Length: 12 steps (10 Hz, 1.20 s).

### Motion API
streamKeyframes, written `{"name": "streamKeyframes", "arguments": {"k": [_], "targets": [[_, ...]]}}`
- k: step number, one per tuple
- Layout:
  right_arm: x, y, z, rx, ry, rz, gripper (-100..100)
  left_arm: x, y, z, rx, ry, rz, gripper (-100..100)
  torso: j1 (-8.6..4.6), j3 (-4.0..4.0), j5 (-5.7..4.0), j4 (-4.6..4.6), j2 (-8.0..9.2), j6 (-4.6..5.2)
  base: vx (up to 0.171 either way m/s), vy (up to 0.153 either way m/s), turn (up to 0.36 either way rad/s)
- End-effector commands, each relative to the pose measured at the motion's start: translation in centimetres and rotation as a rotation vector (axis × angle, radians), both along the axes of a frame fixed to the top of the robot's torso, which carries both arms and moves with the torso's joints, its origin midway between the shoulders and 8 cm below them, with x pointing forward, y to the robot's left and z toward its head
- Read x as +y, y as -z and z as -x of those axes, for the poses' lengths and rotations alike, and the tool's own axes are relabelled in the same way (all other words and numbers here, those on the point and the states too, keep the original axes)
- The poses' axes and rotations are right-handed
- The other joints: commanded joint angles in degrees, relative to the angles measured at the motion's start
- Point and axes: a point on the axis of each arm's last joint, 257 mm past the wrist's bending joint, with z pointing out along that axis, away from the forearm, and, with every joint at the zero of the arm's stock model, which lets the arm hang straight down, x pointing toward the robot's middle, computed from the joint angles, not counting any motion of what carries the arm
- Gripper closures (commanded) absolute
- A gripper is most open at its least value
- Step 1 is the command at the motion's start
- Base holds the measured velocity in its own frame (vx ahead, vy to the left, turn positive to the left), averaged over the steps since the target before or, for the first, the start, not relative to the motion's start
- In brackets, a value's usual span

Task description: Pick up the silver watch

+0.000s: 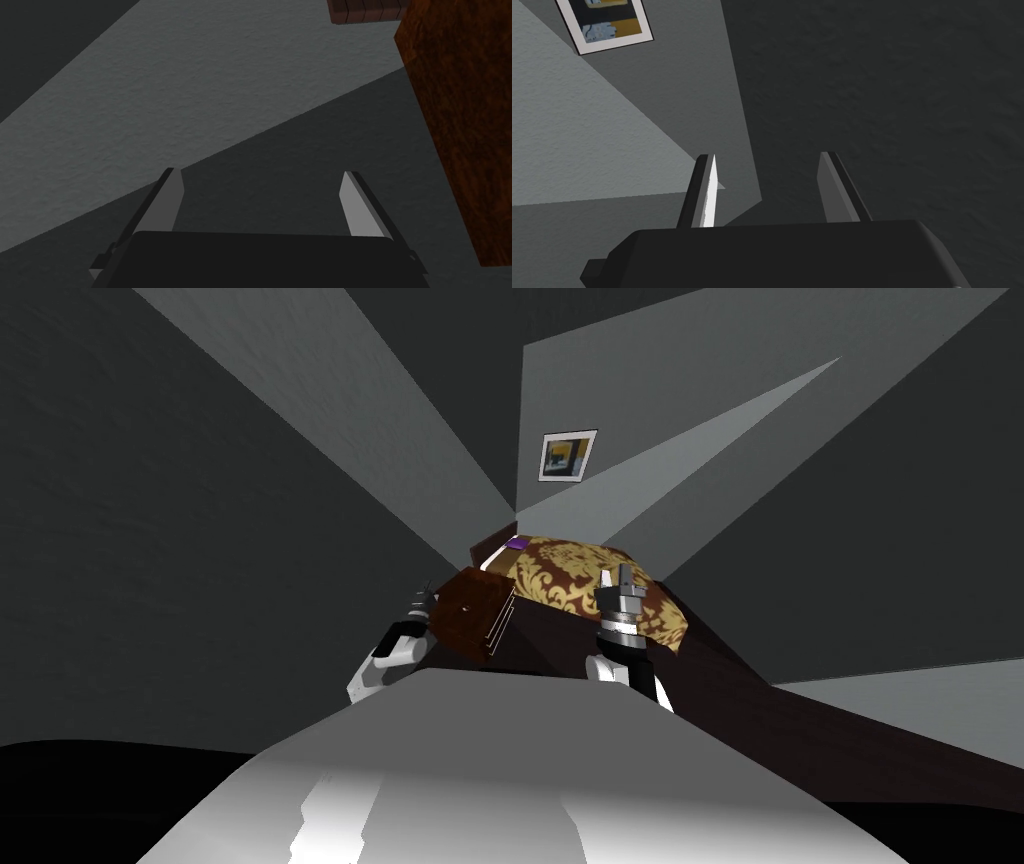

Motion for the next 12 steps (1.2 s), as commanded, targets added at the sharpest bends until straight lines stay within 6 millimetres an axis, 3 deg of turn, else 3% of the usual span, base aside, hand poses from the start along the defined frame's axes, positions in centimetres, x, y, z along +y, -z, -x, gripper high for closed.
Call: {"name": "streamKeyframes", "arguments": {"k": [1, 5, 11, 12], "targets": [[0.0, 0.0, 0.0, 0.0, 0.0, 0.0, 0, 1.2, 1.8, -0.5, 0.055, -0.01, 0.008, -100, 0.0, 0.0, 0.0, 0.0, 0.0, 0.0, 0.02, -0.065, -0.109], [0.0, 0.0, 0.0, 0.0, 0.0, 0.0, 0, 4.1, 6.6, -0.6, 0.191, -0.036, 0.028, -100, -0.08, -0.06, -0.01, -0.02, -0.09, 0.01, 0.028, -0.078, -0.098], [0.0, 0.0, 0.0, 0.0, 0.0, 0.0, 0, 7.5, 13.4, 0.9, 0.368, -0.078, 0.068, -100, -0.05, -0.09, 0.0, -0.03, -0.16, 0.03, 0.039, -0.054, -0.073], [0.0, 0.0, 0.0, 0.0, 0.0, 0.0, 0, 7.6, 13.7, 1.0, 0.373, -0.08, 0.07, -100, -0.06, -0.1, -0.01, -0.04, -0.16, -0.01, 0.03, -0.025, 0.02]]}}
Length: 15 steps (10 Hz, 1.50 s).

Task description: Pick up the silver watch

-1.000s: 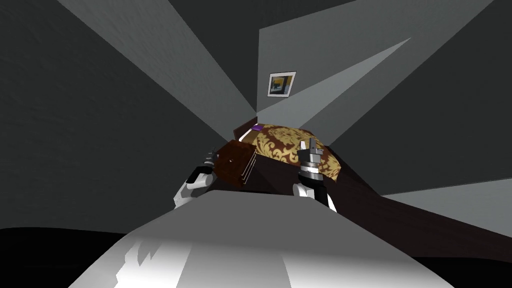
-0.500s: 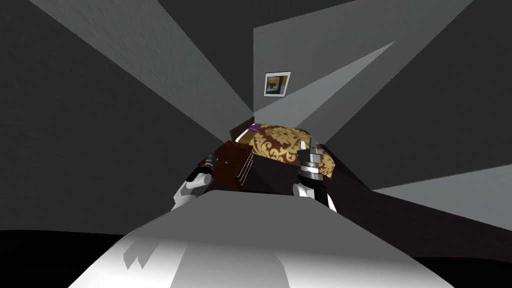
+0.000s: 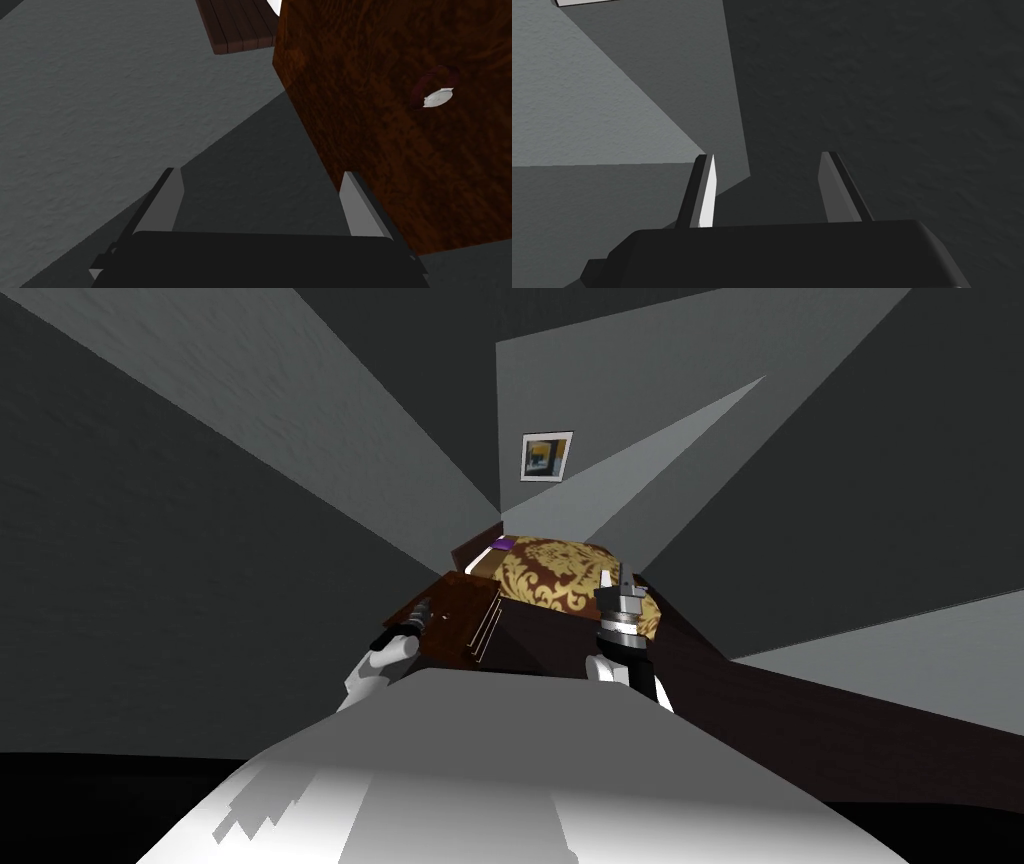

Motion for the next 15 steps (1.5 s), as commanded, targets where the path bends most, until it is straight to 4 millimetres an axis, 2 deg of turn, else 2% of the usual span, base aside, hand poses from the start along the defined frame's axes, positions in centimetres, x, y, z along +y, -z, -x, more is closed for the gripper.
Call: {"name": "streamKeyframes", "arguments": {"k": [1, 5, 6, 10, 15], "targets": [[0.0, 0.0, 0.0, 0.0, 0.0, 0.0, 0, 1.4, 1.3, 0.3, 0.048, -0.005, 0.01, -100, 0.0, 0.0, 0.0, 0.0, 0.0, 0.0, 0.052, -0.033, -0.126], [0.0, 0.0, 0.0, 0.0, 0.0, 0.0, 0, 3.7, 5.7, 2.1, 0.176, -0.031, 0.05, -100, -0.03, -0.08, 0.0, -0.03, -0.13, 0.0, 0.072, -0.041, -0.097], [0.0, 0.0, 0.0, 0.0, 0.0, 0.0, 0, 4.2, 7.2, 3.1, 0.207, -0.046, 0.06, -100, -0.05, -0.08, -0.01, -0.02, -0.15, 0.04, 0.065, -0.023, -0.062], [0.0, 0.0, 0.0, 0.0, 0.0, 0.0, 0, 5.7, 10.1, 4.8, 0.305, -0.059, 0.098, -100, 0.07, -0.01, 0.02, -0.01, -0.01, -0.01, 0.059, -0.011, -0.082], [0.0, 0.0, 0.0, 0.0, 0.0, 0.0, 0, 7.2, 14.0, 8.0, 0.422, -0.087, 0.15, -100, 0.07, -0.01, 0.02, -0.01, -0.01, -0.01, 0.066, -0.008, -0.068]]}}
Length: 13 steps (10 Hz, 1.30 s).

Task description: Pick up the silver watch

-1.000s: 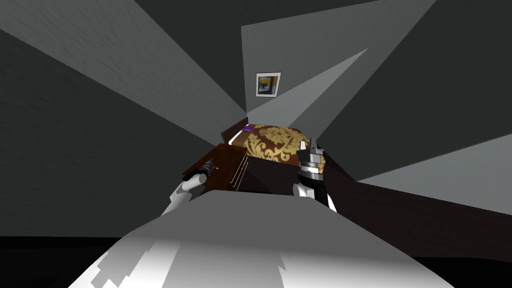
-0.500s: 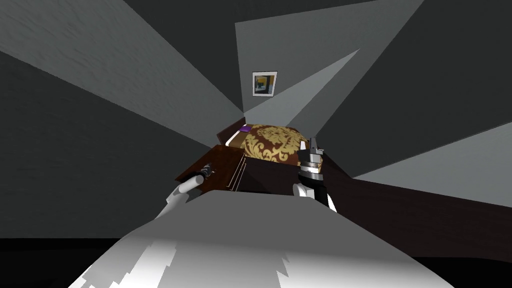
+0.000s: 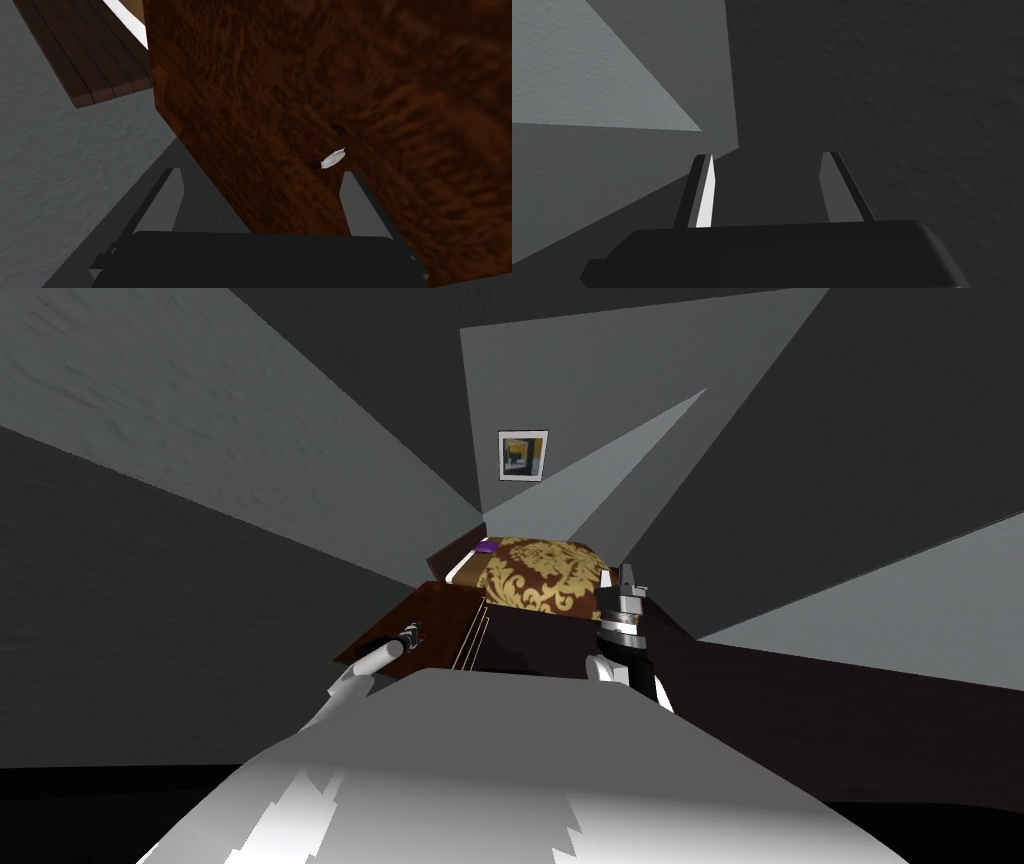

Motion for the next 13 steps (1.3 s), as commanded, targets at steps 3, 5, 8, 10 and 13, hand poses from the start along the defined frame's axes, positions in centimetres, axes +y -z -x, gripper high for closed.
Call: {"name": "streamKeyframes", "arguments": {"k": [3, 5, 8, 10, 13], "targets": [[0.0, 0.0, 0.0, 0.0, 0.0, 0.0, 0, 0.9, 3.2, 3.3, 0.099, -0.03, 0.044, -100, 0.04, -0.09, 0.01, -0.03, -0.15, 0.0, 0.089, 0.002, -0.092], [0.0, 0.0, 0.0, 0.0, 0.0, 0.0, 0, 1.2, 4.7, 5.1, 0.148, -0.044, 0.071, -100, 0.07, -0.07, 0.02, -0.03, -0.11, -0.01, 0.078, 0.009, -0.081], [0.0, 0.0, 0.0, 0.0, 0.0, 0.0, 0, 1.5, 6.6, 7.5, 0.217, -0.06, 0.115, -100, 0.08, -0.03, 0.02, -0.02, -0.04, -0.05, 0.075, 0.02, -0.093], [0.0, 0.0, 0.0, 0.0, 0.0, 0.0, 0, 1.7, 7.9, 9.5, 0.261, -0.077, 0.139, -100, 0.09, -0.02, 0.03, -0.02, -0.01, -0.05, 0.065, 0.013, -0.076], [0.0, 0.0, 0.0, 0.0, 0.0, 0.0, 0, 1.9, 9.5, 12.5, 0.329, -0.1, 0.177, -100, 0.05, -0.01, 0.01, -0.01, 0.0, -0.03, 0.074, 0.023, -0.088]]}}
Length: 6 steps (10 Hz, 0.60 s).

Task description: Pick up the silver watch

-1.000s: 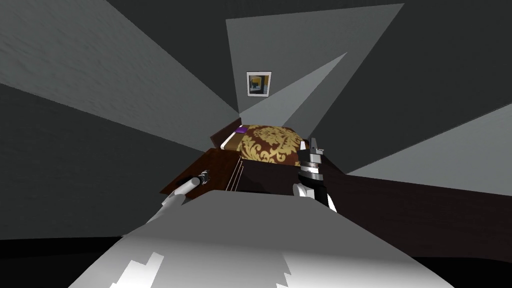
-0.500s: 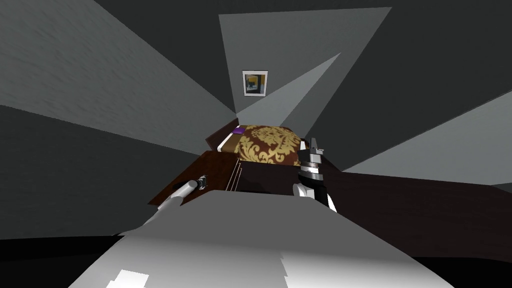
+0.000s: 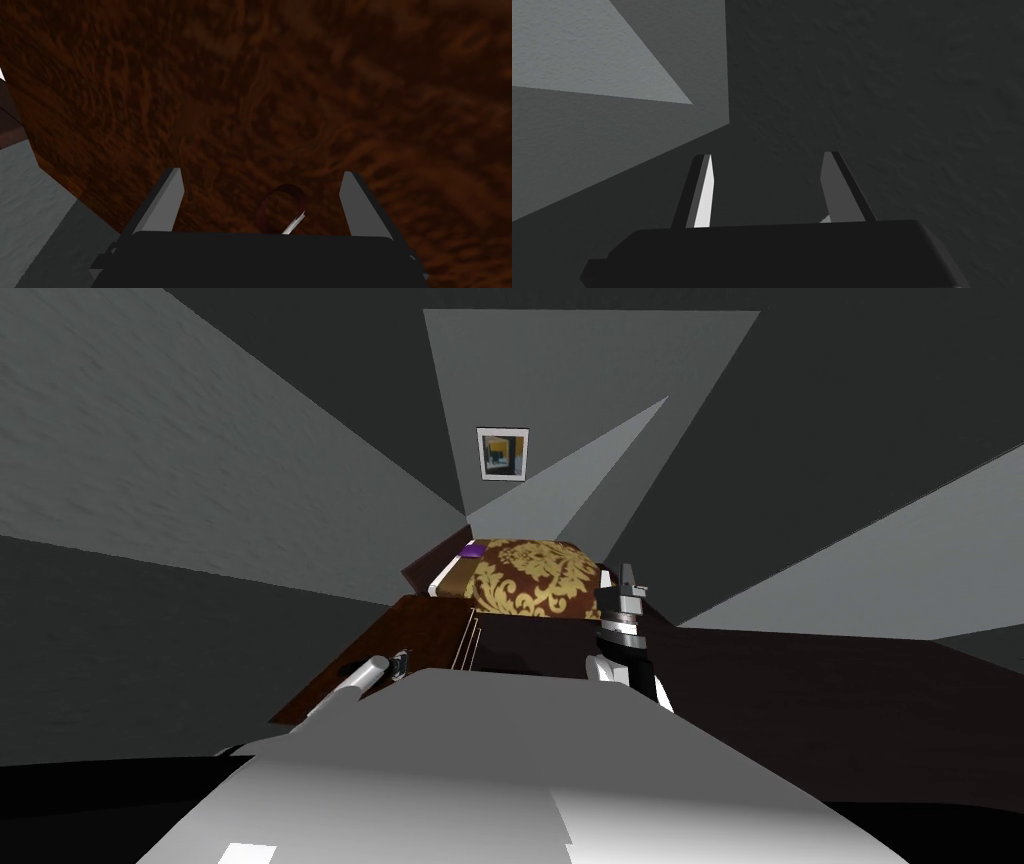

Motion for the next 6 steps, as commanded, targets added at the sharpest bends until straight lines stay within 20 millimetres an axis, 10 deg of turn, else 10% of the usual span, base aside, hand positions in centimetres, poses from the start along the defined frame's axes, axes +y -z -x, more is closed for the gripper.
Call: {"name": "streamKeyframes", "arguments": {"k": [1, 6], "targets": [[0.0, 0.0, 0.0, 0.0, 0.0, 0.0, 0, 0.3, 0.7, 2.3, 0.047, -0.013, 0.025, -100, 0.0, 0.0, 0.0, 0.0, 0.0, 0.0, 0.099, 0.049, -0.124], [0.0, 0.0, 0.0, 0.0, 0.0, 0.0, 0, 0.5, 2.1, 6.1, 0.12, -0.046, 0.055, -100, -0.13, 0.14, -0.03, 0.05, 0.25, -0.02, 0.034, 0.018, -0.042]]}}
